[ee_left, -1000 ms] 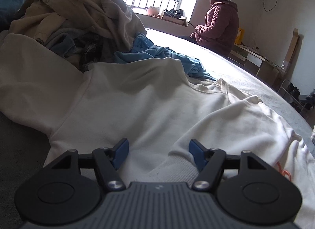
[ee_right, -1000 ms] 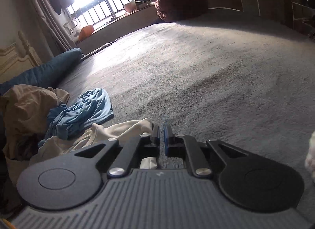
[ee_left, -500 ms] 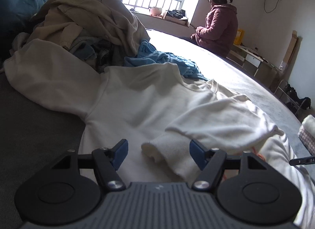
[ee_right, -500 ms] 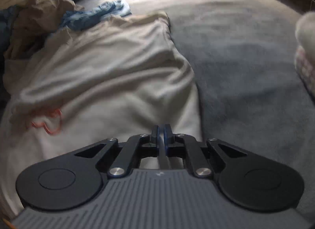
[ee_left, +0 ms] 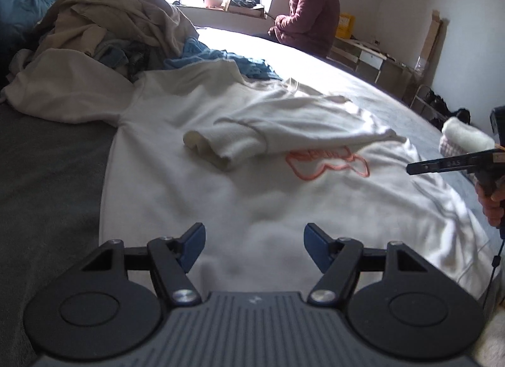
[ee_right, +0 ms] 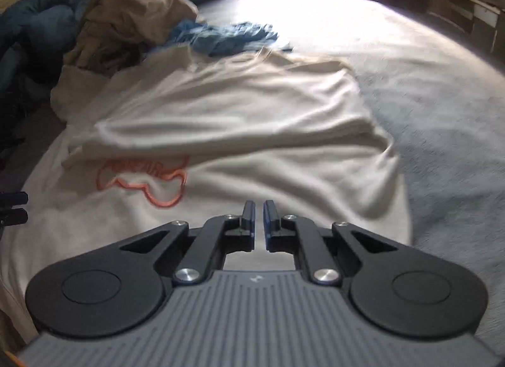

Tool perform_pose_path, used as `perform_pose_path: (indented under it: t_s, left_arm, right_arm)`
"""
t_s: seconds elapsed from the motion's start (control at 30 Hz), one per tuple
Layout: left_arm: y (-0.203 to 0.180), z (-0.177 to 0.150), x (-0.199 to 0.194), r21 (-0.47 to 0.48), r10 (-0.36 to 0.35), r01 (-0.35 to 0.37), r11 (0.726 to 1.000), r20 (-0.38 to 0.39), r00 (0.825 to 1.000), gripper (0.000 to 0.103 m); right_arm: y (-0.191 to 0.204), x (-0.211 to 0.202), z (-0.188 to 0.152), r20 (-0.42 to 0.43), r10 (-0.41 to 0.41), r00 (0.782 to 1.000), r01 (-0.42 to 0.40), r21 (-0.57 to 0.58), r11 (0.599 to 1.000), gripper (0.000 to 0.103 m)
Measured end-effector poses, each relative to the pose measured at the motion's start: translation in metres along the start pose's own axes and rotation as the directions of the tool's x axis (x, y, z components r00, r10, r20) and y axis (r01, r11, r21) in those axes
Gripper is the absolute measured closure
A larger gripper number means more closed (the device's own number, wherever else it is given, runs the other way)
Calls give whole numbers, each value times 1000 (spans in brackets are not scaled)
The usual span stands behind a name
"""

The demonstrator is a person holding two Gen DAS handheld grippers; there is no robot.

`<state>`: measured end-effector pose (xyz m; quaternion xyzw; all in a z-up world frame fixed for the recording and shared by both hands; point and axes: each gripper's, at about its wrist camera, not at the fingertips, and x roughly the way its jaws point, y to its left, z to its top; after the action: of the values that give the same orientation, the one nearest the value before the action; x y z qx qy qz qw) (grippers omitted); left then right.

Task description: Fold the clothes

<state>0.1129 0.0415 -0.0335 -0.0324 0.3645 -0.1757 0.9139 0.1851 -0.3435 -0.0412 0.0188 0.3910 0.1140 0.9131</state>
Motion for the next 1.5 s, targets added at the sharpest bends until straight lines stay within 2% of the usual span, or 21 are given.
perform_pose_path:
  t_s: [0.07, 0.1, 0.23, 0.33, 0.47, 0.53, 0.57, 0.63, 0.7, 0.8, 0.83, 0.97, 1.07, 1.2, 1.33, 1.4, 1.43, 1.5]
  left_arm:
    - [1, -19, -6, 13, 12, -11, 1000, -16, 1000, 33]
    - [5, -28, -15, 16, 11, -11, 1000, -12, 1000, 33]
    - [21, -58, -49, 19, 21, -21, 1000, -5, 1000, 33]
    - [25, -65, -70, 21, 37, -38, 999, 7, 999, 33]
    - [25, -52, -72, -28, 50, -49, 998, 41, 998, 32]
    - [28, -49, -61, -89, 58, -58, 994, 2, 998, 33]
    - [31, -52, -60, -113, 59, -60, 992, -16, 998, 34]
    - [35, -61, -70, -121, 58, -59, 991, -6, 998, 35]
    - [42, -69, -82, -128, 64, -63, 990, 9, 998, 31]
    - [65, -76, -106, -142, 100, -92, 986, 51, 994, 29]
    - [74, -74, -110, -162, 114, -102, 982, 64, 991, 28]
    - [110, -57, -111, -284, 129, -84, 955, 144, 981, 29]
    - [134, -39, -102, -364, 153, -72, 929, 201, 968, 29]
    - [162, -7, -73, -459, 214, -82, 885, 244, 946, 29]
    - [185, 31, -35, -533, 319, -140, 835, 261, 911, 29]
    - [196, 44, -18, -564, 376, -173, 807, 267, 887, 29]
    - [201, 48, -10, -574, 400, -193, 796, 258, 879, 29]
    - [212, 52, 5, -592, 424, -220, 775, 229, 876, 29]
  right_arm:
    - [13, -5, -32, -4, -5, 1000, 5, -32, 999, 97]
    - [17, -26, -54, 11, 4, 1000, -4, -49, 999, 97]
    - [16, -101, -121, -41, -5, 999, 4, -21, 1000, 98]
    - [19, -129, -116, -74, -34, 997, 34, -3, 999, 97]
    - [56, -111, -68, 87, 42, 995, -40, -20, 999, 95]
    - [79, -86, -50, 128, 74, 989, -70, -42, 997, 95]
    - [95, -70, -47, 118, 70, 991, -63, -63, 996, 95]
    - [134, -40, -56, 46, 74, 996, -67, -148, 987, 94]
    - [169, -31, -77, -25, 124, 992, -126, -243, 962, 94]
    - [202, -60, -98, -20, 220, 975, -206, -437, 875, 94]
    - [205, -67, -94, -24, 240, 970, -226, -448, 865, 94]
    - [210, -85, -50, 31, 289, 957, -255, -388, 885, 81]
    - [219, -83, -10, 82, 314, 946, -271, -329, 905, 79]
    - [244, -68, 43, 117, 348, 930, -302, -297, 906, 79]
    - [286, -42, 108, 150, 383, 912, -318, -333, 888, 79]
    - [311, -27, 138, 157, 401, 903, -322, -370, 872, 78]
    - [328, -16, 156, 151, 413, 898, -330, -391, 859, 78]
    - [363, 10, 189, 130, 431, 893, -338, -440, 832, 77]
